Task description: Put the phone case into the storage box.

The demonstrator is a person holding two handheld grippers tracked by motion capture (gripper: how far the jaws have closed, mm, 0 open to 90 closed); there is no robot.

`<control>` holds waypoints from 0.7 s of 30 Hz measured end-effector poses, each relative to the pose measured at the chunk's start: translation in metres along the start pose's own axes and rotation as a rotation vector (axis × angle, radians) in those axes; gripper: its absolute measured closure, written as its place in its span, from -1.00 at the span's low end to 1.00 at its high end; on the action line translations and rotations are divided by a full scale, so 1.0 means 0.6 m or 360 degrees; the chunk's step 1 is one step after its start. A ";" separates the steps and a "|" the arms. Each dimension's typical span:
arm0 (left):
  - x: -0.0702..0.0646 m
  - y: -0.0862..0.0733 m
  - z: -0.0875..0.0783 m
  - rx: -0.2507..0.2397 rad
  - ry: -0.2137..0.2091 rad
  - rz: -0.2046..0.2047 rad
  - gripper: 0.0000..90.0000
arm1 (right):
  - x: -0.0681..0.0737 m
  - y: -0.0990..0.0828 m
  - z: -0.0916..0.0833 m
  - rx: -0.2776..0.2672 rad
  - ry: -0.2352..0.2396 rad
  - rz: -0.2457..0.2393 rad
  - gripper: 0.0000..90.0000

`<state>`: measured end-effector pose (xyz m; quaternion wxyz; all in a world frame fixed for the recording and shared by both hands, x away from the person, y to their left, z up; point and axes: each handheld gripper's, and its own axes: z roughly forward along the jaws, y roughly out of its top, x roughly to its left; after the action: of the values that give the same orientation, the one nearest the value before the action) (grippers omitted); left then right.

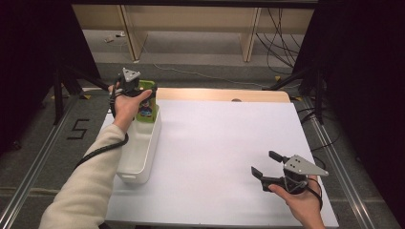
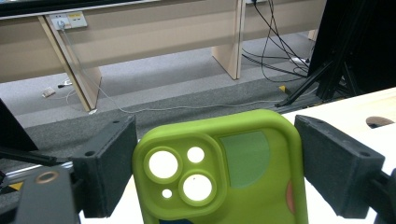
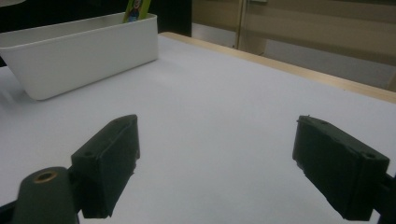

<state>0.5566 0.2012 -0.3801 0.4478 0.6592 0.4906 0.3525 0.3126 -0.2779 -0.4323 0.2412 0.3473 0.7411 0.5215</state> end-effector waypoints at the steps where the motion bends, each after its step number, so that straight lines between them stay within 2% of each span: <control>1: 0.000 0.000 0.000 0.0001 0.0000 0.0000 -0.65 | 0.000 0.000 0.000 0.0000 0.0000 -0.0002 -0.64; 21: 0.001 -0.011 0.007 0.0029 0.0004 -0.0002 -0.65 | 0.000 0.000 0.000 -0.0001 0.0002 -0.0004 -0.64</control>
<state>0.5582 0.2013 -0.3878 0.4414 0.6624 0.4948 0.3485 0.3126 -0.2778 -0.4323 0.2415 0.3460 0.7415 0.5217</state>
